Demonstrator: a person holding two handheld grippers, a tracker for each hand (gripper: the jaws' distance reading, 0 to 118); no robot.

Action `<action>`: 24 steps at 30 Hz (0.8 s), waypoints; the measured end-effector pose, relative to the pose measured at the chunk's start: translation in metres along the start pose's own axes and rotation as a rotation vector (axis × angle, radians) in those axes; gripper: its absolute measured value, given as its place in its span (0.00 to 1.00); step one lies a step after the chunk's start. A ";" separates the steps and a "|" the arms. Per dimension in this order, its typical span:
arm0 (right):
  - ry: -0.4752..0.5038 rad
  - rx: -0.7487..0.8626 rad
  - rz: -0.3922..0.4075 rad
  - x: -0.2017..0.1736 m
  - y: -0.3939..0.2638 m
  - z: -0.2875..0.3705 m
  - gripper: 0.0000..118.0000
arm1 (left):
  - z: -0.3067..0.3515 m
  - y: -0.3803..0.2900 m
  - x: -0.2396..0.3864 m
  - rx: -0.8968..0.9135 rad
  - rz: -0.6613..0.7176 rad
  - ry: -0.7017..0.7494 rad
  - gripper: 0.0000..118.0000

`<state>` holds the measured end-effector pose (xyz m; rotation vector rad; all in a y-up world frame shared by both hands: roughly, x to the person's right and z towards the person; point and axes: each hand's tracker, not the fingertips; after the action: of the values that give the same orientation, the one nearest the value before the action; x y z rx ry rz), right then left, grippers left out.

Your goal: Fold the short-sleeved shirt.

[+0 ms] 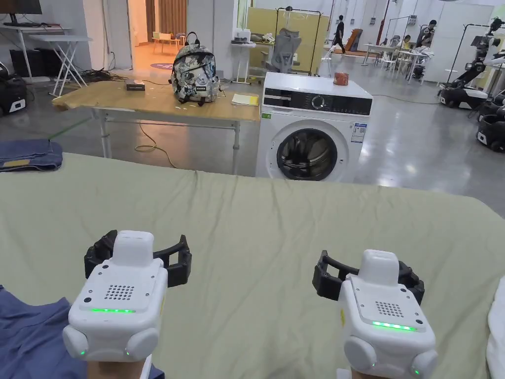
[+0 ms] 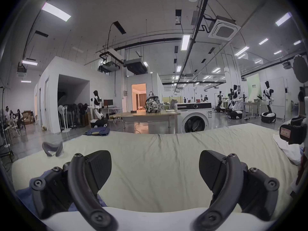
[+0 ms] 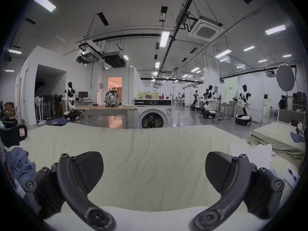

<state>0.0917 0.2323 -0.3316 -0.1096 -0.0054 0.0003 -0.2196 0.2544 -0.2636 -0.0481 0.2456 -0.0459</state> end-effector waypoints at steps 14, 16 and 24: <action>-0.010 -0.020 0.076 0.002 -0.022 -0.006 1.00 | -0.031 -0.017 -0.010 -0.011 0.010 -0.021 0.91; 0.000 -0.027 0.069 0.007 -0.022 -0.009 1.00 | -0.031 -0.020 -0.013 -0.017 0.026 -0.039 0.91; -0.011 -0.036 -0.537 0.043 0.004 0.002 1.00 | -0.034 -0.026 -0.055 -0.057 0.646 -0.058 0.91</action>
<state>0.1348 0.2366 -0.3296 -0.1417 -0.0456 -0.5357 -0.2826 0.2298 -0.2822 -0.0249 0.1950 0.6049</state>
